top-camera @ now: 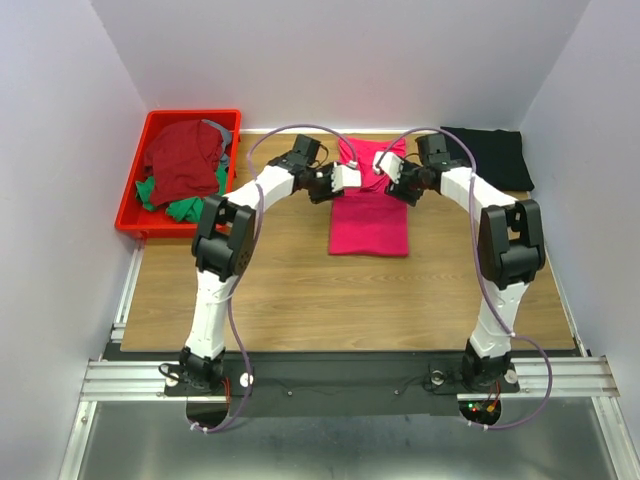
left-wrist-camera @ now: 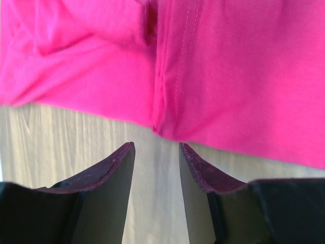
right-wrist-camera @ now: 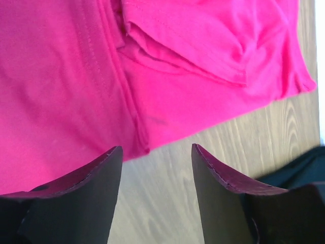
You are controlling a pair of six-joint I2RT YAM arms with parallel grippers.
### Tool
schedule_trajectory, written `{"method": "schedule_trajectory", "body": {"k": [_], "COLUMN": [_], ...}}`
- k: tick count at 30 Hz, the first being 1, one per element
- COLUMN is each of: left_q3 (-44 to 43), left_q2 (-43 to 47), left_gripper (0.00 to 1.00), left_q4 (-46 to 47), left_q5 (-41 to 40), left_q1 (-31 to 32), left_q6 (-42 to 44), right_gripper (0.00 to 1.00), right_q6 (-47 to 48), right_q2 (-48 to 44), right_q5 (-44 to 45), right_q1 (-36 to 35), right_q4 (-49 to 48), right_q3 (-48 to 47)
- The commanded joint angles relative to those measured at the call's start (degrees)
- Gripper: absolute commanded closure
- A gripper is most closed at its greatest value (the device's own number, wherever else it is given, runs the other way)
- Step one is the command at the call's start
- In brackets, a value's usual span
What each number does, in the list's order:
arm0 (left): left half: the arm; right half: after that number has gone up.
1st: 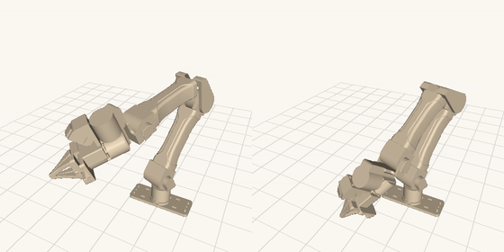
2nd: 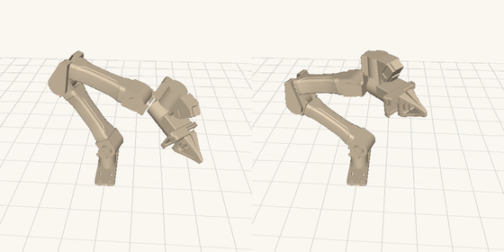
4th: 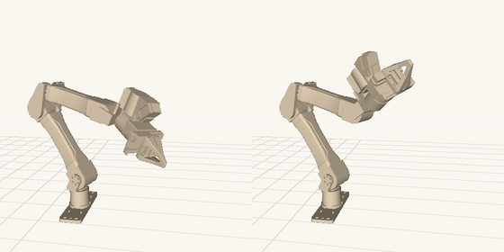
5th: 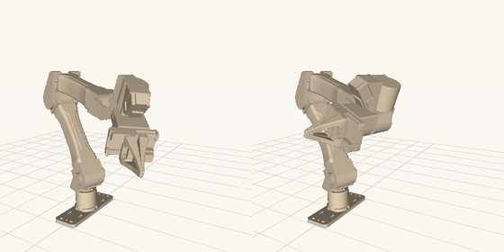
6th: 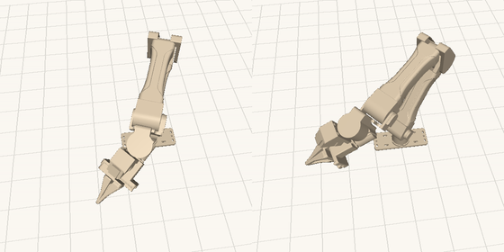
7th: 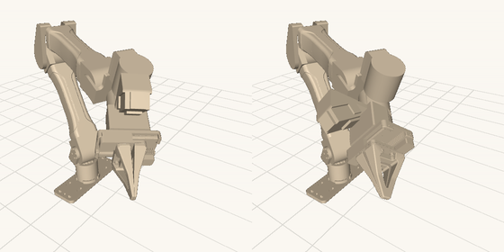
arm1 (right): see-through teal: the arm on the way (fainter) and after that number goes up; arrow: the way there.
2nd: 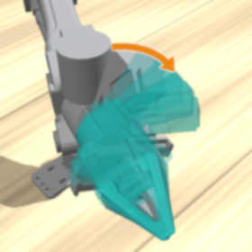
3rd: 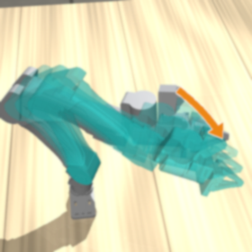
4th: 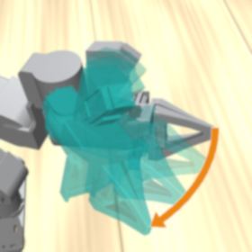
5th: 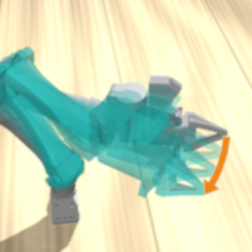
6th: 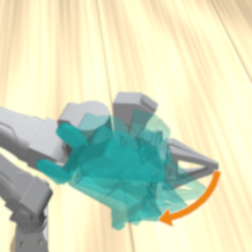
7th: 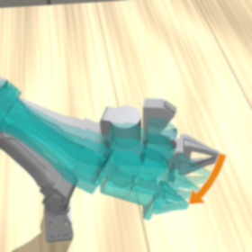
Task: Fold and stack the t-shirts
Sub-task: Fold the tshirt
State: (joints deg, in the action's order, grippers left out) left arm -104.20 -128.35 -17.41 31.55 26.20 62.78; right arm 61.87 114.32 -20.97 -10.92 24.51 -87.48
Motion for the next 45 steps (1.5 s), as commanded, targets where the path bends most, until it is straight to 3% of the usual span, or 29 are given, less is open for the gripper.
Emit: {"method": "schedule_trajectory", "body": {"k": [1,5,9,18,22,36,42,45], "left_q3": [7.33,20.49,30.69,41.0,40.4,34.25,32.05,32.31], "left_q2": [13.46,21.98,26.74,28.86,27.28,20.43,18.58,18.84], "left_gripper": [0.49,0.49,0.5,0.51,0.51,0.52,0.73,0.77], "left_q4": [3.34,4.14,7.37,12.57,13.19,9.15,6.95,6.51], "left_q5": [4.91,6.51,6.68,2.91,-1.92,-6.41,-6.77,-6.06], "left_q1": [-1.24,0.07,2.01,8.16,10.89,12.56,12.65,12.74], "left_q6": [-5.56,-5.39,-4.78,-5.92,-6.53,-8.38,-9.61,-8.74], "right_gripper": [0.4,0.5,0.52,0.54,0.54,0.57,0.57,0.57], "right_q6": [-4.73,-2.98,0.35,0.62,0.89,-1.04,-2.36,-1.75], "right_q2": [-9.0,-18.15,-24.84,-28.37,-28.11,-29.24,-30.83,-29.69], "right_q5": [-2.57,-6.7,-6.36,-2.41,-0.83,1.55,1.2,-0.2], "right_q1": [0.55,0.11,-2.43,-7.1,-8.15,-8.42,-8.42,-8.42], "right_q4": [-1.75,-1.14,-0.87,-2.01,-4.91,-8.43,-8.43,-8.52], "right_q3": [2.83,14.34,25.59,37.02,40.37,40.99,39.93,40.37]}}
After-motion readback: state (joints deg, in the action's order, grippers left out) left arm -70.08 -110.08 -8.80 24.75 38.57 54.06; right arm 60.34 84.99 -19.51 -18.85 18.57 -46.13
